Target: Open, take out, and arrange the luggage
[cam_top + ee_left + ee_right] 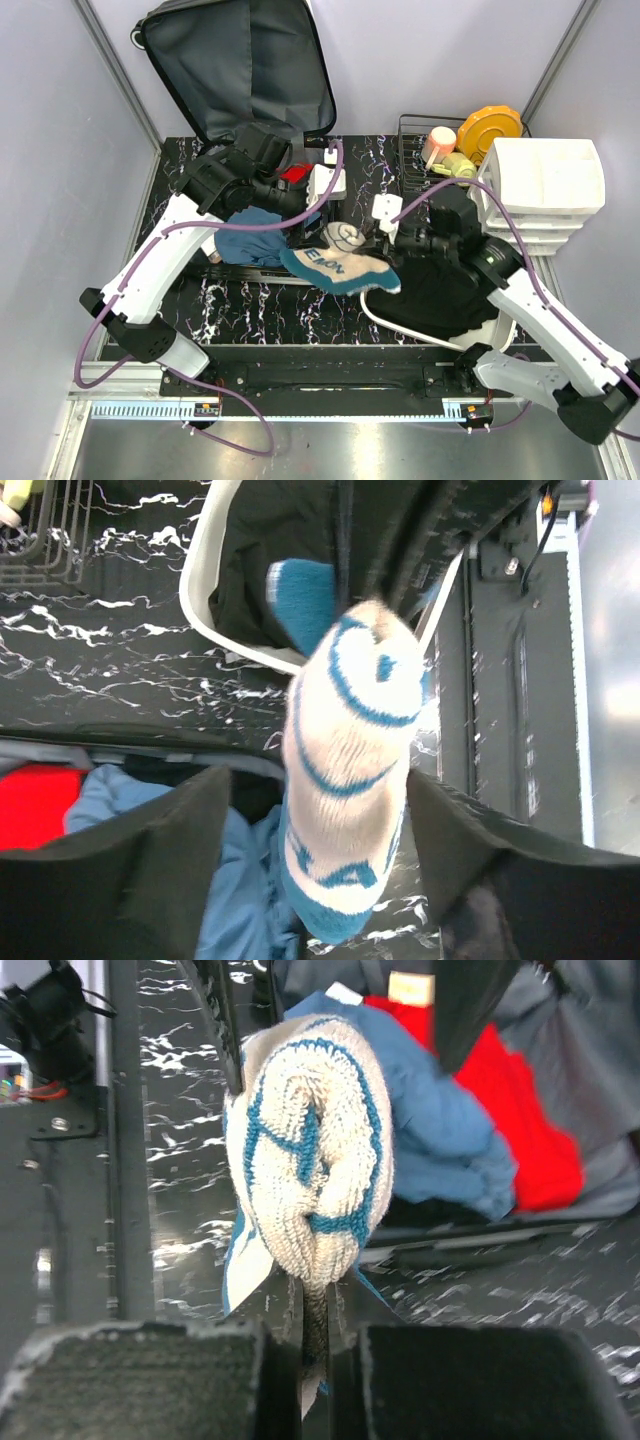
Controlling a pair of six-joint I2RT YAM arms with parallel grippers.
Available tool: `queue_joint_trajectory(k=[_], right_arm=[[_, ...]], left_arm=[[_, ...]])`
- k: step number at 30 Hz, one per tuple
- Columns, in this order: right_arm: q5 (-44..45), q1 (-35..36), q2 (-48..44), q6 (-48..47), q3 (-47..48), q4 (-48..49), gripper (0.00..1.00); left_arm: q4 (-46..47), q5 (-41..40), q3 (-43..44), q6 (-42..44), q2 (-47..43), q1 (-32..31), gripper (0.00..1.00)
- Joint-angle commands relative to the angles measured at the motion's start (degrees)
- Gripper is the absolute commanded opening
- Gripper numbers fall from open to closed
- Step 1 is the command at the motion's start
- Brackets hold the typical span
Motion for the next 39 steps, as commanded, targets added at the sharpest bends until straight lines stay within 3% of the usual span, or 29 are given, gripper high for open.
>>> queue_joint_trajectory(k=[1,4,10,14,20,27,39], right_arm=[[4.8,-0.2,-7.6,20.4,-6.1,-0.8,0.00],[5.8,-1.5,-13.5,29.8,-10.5,-1.6,0.00],[4.1,-16.1,-17.8,43.2,-15.8,-3.9,0.00],[8.4,-21.3,-15.3,45.6,-15.7,-5.5,0.00],[17.9,-31.8,-7.9,47.6,-8.6,-21.1,0.00],[18.4,-41.6,-8.4,45.6,-6.7,-34.2,0.00],[32.4,-49.0,-2.1,50.0,1.4,-45.5,0.01]], left_arm=[[8.4,-1.2,-1.1,-8.1,-1.3,0.4,0.87],[9.7,-3.1,-0.9,-8.8,-0.8,1.5,0.99],[10.7,-2.4,-1.0,-11.6,0.2,3.6,0.99],[11.2,-2.6,-2.2,-11.7,0.4,3.7,0.99],[11.2,-4.2,-2.8,-10.4,0.4,4.1,0.99],[11.2,-4.5,-3.7,-8.4,0.0,4.1,0.99],[11.3,-5.5,-4.9,-5.6,-1.0,4.5,0.99]])
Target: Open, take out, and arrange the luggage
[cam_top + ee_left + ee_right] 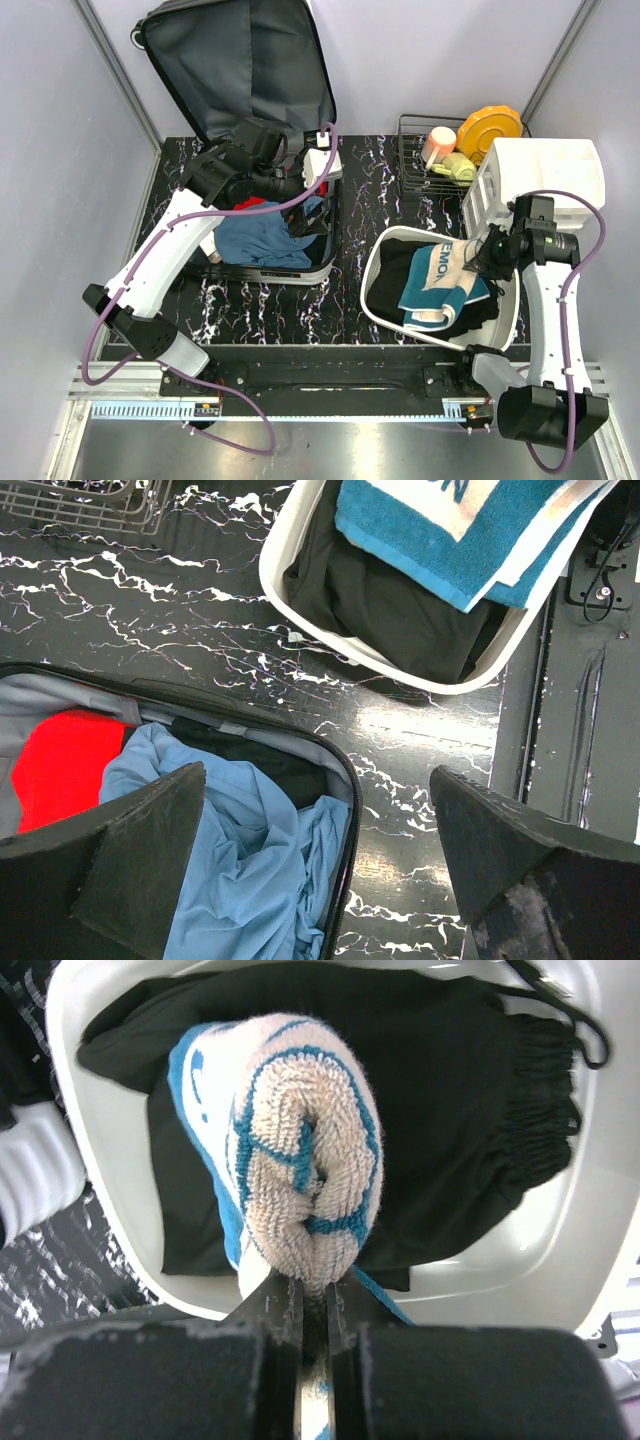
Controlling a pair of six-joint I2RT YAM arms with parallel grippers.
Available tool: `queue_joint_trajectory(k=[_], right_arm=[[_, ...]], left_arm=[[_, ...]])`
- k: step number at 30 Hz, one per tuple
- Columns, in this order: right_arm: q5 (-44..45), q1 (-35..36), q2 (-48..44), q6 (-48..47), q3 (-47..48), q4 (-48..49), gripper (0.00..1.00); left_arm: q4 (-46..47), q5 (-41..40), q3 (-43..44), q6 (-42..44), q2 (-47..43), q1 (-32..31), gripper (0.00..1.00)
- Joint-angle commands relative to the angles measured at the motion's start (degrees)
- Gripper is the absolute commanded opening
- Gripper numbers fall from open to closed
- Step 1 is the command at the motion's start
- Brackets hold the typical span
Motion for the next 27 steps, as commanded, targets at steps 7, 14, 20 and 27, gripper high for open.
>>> queue_joint_trajectory(k=[7,14,20,27], right_arm=[[20.1,-2.4,4.4,5.9,8.6,-6.9,0.27],[18.9,-2.4,5.7,-0.2,14.2,-6.6,0.96],[-16.7,-2.3,4.2,-22.7,15.0,-3.2,0.94],[-19.0,-1.2,12.7,-38.0,5.8,2.3,0.90]], left_arm=[[1.8,-1.4,-1.7,2.3,-2.4,0.9,0.99],[1.8,0.4,-1.4,-0.8,-1.9,3.6,0.99],[1.5,2.3,-1.2,-4.8,-0.3,8.7,0.99],[-4.7,3.4,0.3,-8.2,4.8,18.3,0.99]])
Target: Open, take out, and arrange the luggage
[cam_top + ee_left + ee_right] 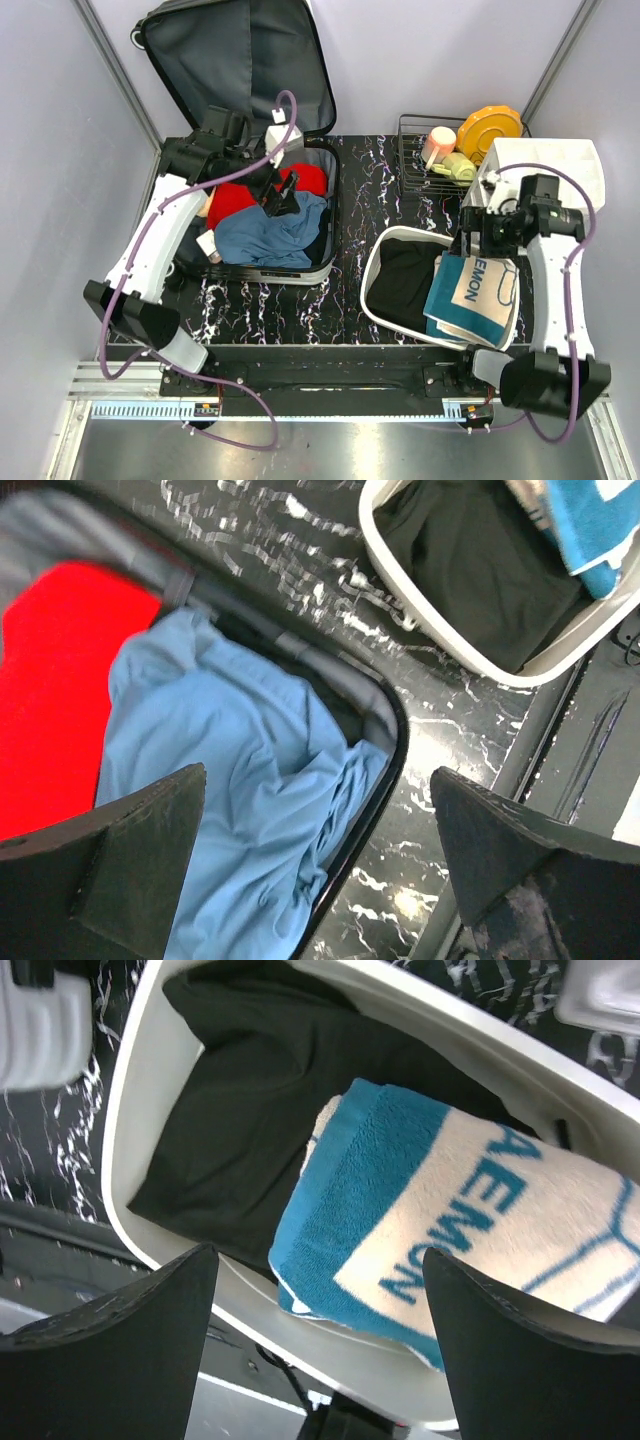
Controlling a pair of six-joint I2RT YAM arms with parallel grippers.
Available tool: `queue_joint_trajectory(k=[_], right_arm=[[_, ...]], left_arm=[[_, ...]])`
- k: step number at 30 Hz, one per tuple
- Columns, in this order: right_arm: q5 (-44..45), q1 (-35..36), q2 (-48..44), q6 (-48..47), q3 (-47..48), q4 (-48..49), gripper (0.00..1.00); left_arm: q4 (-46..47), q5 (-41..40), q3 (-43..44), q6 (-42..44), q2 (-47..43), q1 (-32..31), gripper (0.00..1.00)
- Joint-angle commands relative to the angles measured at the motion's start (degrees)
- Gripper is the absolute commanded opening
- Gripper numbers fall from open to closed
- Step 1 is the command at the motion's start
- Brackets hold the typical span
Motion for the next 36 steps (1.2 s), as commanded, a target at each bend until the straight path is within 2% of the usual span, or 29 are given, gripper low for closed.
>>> queue_joint_trajectory(k=[1,5,9,12,14,18,22,29,31,33,34,36], right_arm=[[-8.5,2.0,6.0,-11.9,-4.4,6.2,0.90],[-5.6,15.7,7.6,-11.9,-7.6,16.4,0.90],[-2.9,22.4,12.1,-10.5,-8.7,21.7,0.89],[-1.9,25.4,16.3,-10.0,-9.1,25.0,0.88],[-2.0,26.4,19.3,-9.8,-9.3,26.6,0.86],[-2.2,30.2,23.2,-9.3,-9.2,29.3,0.85],[-2.6,34.1,27.2,-8.3,-7.8,32.8,0.85],[-4.3,35.6,33.0,-6.6,0.0,36.0,0.85],[-5.4,35.5,32.5,-6.5,0.9,36.0,0.86],[-6.6,35.6,31.1,-6.3,1.0,36.5,0.86],[-7.1,35.5,29.3,-6.3,0.9,36.7,0.87],[-7.8,35.5,26.3,-6.1,0.1,37.7,0.87]], left_arm=[[-4.9,1.6,2.3,-2.0,4.3,6.2,0.99],[-7.5,-1.4,-0.3,1.8,6.3,10.8,0.99],[-6.9,-3.9,-8.3,8.6,4.0,12.1,0.99],[-2.7,-4.6,-14.7,11.2,1.8,11.2,0.99],[1.0,-8.2,-17.6,12.7,0.1,9.6,0.98],[5.2,-13.0,-24.4,15.6,-0.6,4.1,0.99],[9.8,-16.8,-28.2,16.3,0.2,2.8,0.99],[18.3,-21.3,-34.5,18.8,1.1,2.6,0.99],[19.7,-24.1,-35.3,19.0,1.5,2.6,0.94],[19.8,-24.3,-33.3,18.3,2.1,3.8,0.84],[19.6,-23.2,-32.4,17.9,2.4,4.4,0.73],[19.6,-21.9,-29.5,16.1,2.7,6.8,0.59]])
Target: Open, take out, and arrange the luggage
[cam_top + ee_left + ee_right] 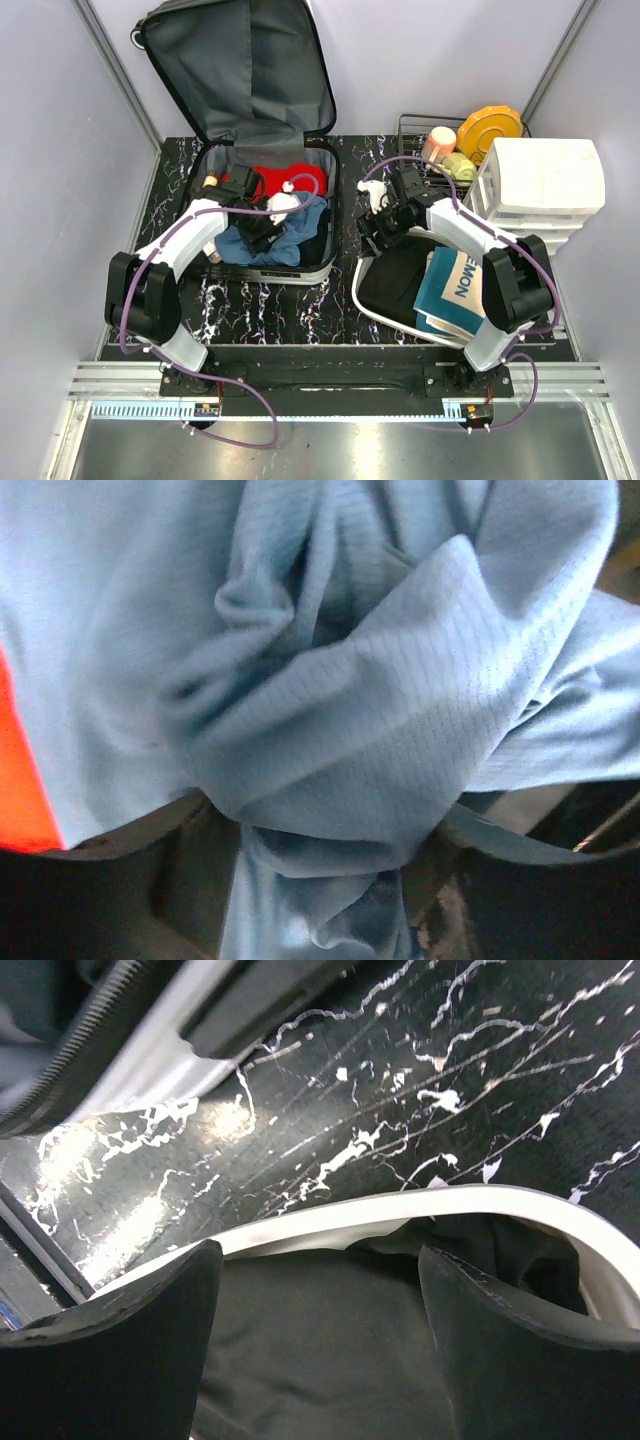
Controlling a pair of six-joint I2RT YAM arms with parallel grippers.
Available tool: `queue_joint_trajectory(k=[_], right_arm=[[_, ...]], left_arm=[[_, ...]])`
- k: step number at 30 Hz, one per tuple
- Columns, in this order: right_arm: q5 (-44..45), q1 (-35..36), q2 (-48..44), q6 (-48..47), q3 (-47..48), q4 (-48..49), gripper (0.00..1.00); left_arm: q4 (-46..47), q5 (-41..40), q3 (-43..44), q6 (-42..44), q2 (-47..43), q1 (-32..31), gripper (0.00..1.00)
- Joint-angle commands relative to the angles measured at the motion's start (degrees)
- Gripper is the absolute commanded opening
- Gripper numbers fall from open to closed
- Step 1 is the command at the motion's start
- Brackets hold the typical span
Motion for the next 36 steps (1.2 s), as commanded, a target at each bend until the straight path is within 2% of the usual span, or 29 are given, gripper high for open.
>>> queue_joint_trajectory(k=[1,3,4,7,11,23,31,36], right_arm=[[-4.3,0.4,-7.7,1.1,1.6,5.6,0.88],[-5.0,0.4,-11.0,1.3,0.2,7.2,0.88],[-5.8,0.4,-12.1,1.3,-0.3,7.9,0.89],[-6.0,0.4,-16.1,1.4,-2.4,11.5,0.90],[-4.4,0.4,-19.0,-0.2,-4.4,16.2,0.93],[-0.7,0.4,-20.9,-1.0,-4.9,16.4,0.95],[-0.7,0.5,-21.0,-0.8,-5.2,16.4,0.95],[-0.6,0.4,-21.4,-0.7,-5.9,16.4,0.95]], left_arm=[[4.3,-0.4,6.0,-1.7,0.9,4.5,0.45],[2.5,0.9,10.0,-2.3,1.2,6.1,0.33],[1.8,1.8,11.0,-2.1,1.1,6.4,0.22],[0.6,1.4,14.1,-2.3,0.6,6.7,0.00],[0.1,1.9,17.9,-2.4,-1.2,6.8,0.00],[-6.4,6.2,25.9,-1.6,-4.8,4.3,0.00],[-1.1,3.6,19.4,-1.2,-5.8,3.0,0.00],[4.6,-0.3,8.5,3.6,-5.6,1.0,0.00]])
